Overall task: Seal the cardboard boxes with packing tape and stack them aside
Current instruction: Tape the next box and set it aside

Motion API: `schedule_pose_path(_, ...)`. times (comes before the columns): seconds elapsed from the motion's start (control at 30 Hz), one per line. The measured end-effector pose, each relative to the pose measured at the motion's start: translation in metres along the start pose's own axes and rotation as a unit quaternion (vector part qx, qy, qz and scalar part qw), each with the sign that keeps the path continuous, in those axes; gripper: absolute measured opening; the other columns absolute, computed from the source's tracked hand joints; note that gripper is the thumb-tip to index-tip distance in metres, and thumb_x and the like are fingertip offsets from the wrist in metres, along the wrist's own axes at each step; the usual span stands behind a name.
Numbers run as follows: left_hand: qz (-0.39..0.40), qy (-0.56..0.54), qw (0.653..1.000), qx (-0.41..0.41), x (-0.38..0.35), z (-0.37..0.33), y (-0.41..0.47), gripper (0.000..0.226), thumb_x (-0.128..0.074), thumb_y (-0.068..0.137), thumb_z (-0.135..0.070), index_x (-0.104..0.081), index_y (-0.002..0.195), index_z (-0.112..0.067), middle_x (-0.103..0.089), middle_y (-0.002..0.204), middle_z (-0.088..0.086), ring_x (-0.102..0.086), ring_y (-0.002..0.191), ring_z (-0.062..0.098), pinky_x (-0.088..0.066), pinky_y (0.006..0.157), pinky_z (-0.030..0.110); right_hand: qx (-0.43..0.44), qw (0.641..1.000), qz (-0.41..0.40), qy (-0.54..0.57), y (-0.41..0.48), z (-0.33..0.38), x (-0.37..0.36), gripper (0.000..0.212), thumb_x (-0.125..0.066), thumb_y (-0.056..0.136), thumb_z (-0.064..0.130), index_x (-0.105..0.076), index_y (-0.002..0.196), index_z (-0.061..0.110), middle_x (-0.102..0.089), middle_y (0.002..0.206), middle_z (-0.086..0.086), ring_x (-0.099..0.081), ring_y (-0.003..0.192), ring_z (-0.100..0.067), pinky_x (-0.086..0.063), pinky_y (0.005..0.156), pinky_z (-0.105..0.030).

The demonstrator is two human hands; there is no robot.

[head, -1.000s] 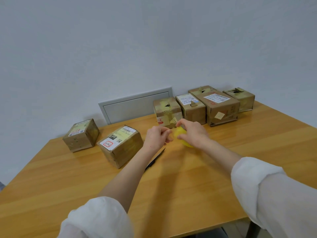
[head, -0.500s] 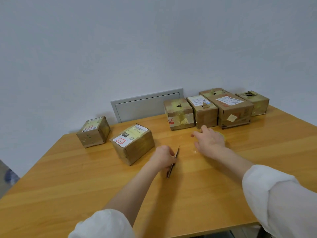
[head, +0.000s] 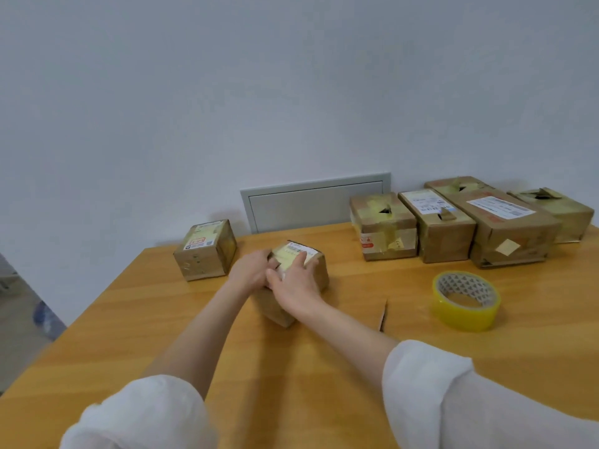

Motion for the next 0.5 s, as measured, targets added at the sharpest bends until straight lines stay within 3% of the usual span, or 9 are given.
schedule_pose_path(0.07, -0.011, 0.002, 1.000, 0.017, 0.005, 0.006, 0.000, 0.033, -0.040, 0.098, -0.026, -0.056, 0.121, -0.009, -0.063, 0.119, 0.012, -0.058, 0.105, 0.030, -0.046, 0.079, 0.036, -0.011, 1.000, -0.022, 0.002, 0.013, -0.004, 0.004, 0.079, -0.043, 0.100, 0.035, 0.008, 0.151, 0.003, 0.011, 0.160, -0.014, -0.024, 0.141, -0.034, -0.027, 0.110, -0.039)
schedule_pose_path(0.13, 0.001, -0.078, 0.996, 0.037, -0.003, 0.012, -0.004, 0.036, -0.042, 0.100, -0.031, -0.056, 0.123, -0.008, -0.062, 0.121, 0.012, -0.058, 0.106, 0.029, -0.049, 0.085, 0.037, -0.015, 0.999, -0.039, 0.014, 0.028, -0.008, 0.014, 0.075, -0.045, 0.100, 0.029, 0.003, 0.151, 0.002, -0.006, 0.160, -0.012, -0.028, 0.140, -0.032, -0.029, 0.111, -0.040)
schedule_pose_path(0.23, 0.023, -0.289, 0.954, 0.074, -0.027, 0.015, -0.015, 0.040, -0.038, 0.102, -0.032, -0.046, 0.134, -0.009, -0.058, 0.128, 0.010, -0.056, 0.111, 0.024, -0.047, 0.092, 0.036, -0.047, 0.997, -0.029, 0.046, 0.048, -0.021, 0.022, 0.057, -0.046, 0.099, 0.023, -0.021, 0.146, 0.002, -0.040, 0.147, -0.014, -0.048, 0.125, -0.031, -0.042, 0.098, -0.035)
schedule_pose_path(0.3, 0.018, -0.354, 0.932, 0.080, -0.034, 0.016, -0.016, 0.040, -0.036, 0.103, -0.032, -0.043, 0.137, -0.012, -0.057, 0.130, 0.007, -0.055, 0.113, 0.021, -0.047, 0.096, 0.038, -0.060, 0.996, -0.003, 0.060, 0.055, -0.032, 0.020, 0.046, -0.040, 0.101, 0.029, -0.040, 0.138, 0.002, -0.055, 0.133, -0.014, -0.055, 0.115, -0.029, -0.045, 0.090, -0.032)
schedule_pose_path(0.43, 0.047, -0.442, 0.891, 0.092, -0.047, 0.020, -0.016, 0.042, -0.033, 0.104, -0.036, -0.044, 0.135, -0.012, -0.061, 0.122, 0.006, -0.058, 0.111, 0.023, -0.047, 0.099, 0.044, -0.061, 0.995, 0.002, 0.076, 0.060, -0.039, 0.017, 0.046, -0.035, 0.102, 0.034, -0.053, 0.130, 0.001, -0.062, 0.123, -0.014, -0.059, 0.109, -0.029, -0.048, 0.093, -0.037)
schedule_pose_path(0.5, 0.050, -0.457, 0.883, 0.097, -0.051, 0.022, -0.017, 0.043, -0.032, 0.104, -0.038, -0.046, 0.134, -0.011, -0.062, 0.120, 0.007, -0.059, 0.111, 0.024, -0.047, 0.100, 0.045, -0.061, 0.995, -0.003, 0.082, 0.062, -0.040, 0.016, 0.046, -0.035, 0.102, 0.035, -0.053, 0.129, 0.001, -0.063, 0.121, -0.014, -0.060, 0.105, -0.027, -0.048, 0.087, -0.034)
Point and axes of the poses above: each hand's wrist, its own y-axis towards the middle knuckle, its own x-axis out of the back of the hand, z = x × y, the point moved 9 cm from there along y, towards the middle knuckle
